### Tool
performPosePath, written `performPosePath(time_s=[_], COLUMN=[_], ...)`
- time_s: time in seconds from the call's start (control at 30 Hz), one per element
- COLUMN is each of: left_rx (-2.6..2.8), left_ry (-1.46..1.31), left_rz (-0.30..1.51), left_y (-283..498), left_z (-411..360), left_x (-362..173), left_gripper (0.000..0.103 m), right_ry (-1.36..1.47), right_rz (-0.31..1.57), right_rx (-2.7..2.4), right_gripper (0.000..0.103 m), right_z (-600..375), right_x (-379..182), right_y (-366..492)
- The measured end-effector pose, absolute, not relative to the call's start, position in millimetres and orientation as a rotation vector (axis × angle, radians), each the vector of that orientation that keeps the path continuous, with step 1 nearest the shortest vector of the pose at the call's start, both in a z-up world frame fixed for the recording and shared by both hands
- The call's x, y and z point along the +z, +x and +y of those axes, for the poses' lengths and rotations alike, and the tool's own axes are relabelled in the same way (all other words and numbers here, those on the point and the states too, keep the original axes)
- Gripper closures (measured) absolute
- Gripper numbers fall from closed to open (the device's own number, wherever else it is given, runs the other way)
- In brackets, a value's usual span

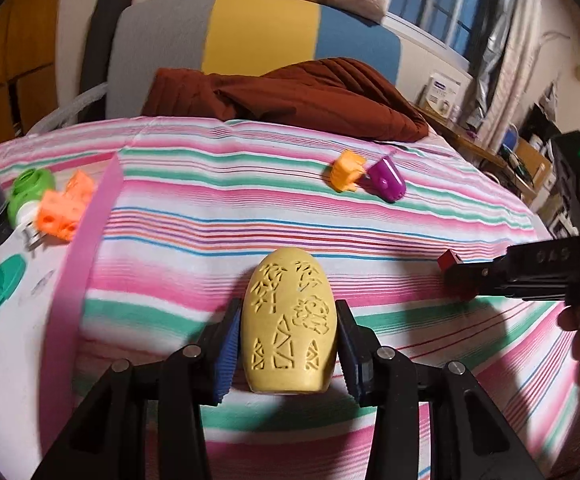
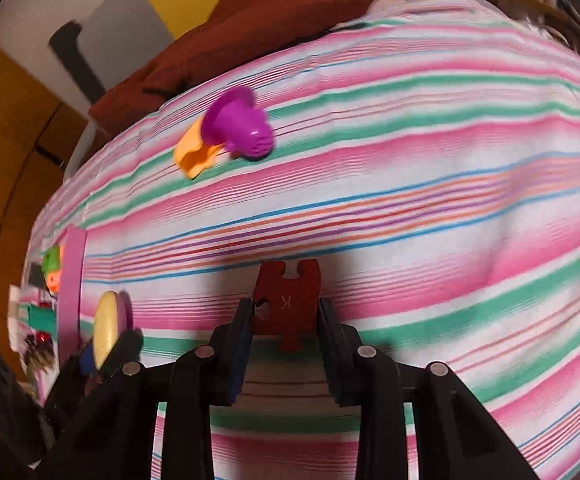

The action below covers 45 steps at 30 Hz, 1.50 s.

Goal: Organize rigid objects
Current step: 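Carry the yellow block onto the tray and open the left tool while the right tool lifts the red piece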

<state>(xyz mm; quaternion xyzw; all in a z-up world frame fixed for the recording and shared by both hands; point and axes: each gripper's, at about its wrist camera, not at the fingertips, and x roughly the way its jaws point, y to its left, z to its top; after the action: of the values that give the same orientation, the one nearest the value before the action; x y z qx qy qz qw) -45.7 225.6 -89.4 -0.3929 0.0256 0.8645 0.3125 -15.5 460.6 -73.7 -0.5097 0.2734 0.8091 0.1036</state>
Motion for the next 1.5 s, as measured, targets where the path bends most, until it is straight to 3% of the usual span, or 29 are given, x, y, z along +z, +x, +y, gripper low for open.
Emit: performPosePath(time_s=[0.7, 1.17, 1.5], left_rx=[2.294, 2.380, 2.359], left_ry=[-0.979, -1.193, -1.315], left_rz=[-0.041, -0.097, -0.037], left_y=[-3.9, -69.3, -107.6], left_z=[153.7, 84.7, 95.0], left_x=[-50.4, -56.2, -67.5], left_gripper=[0.059, 0.059, 0.059], right_ry=[-1.504, -1.495, -1.489], right_rz=[0.603, 0.545, 0.532], right_rx=[2.443, 2.450, 2.455], right_gripper=[0.072, 0.072, 0.072], right_z=[450.0, 444.1, 447.9], right_x=[-71.5, -69.1, -67.9], right_y=[-14.1, -6.9, -2.1])
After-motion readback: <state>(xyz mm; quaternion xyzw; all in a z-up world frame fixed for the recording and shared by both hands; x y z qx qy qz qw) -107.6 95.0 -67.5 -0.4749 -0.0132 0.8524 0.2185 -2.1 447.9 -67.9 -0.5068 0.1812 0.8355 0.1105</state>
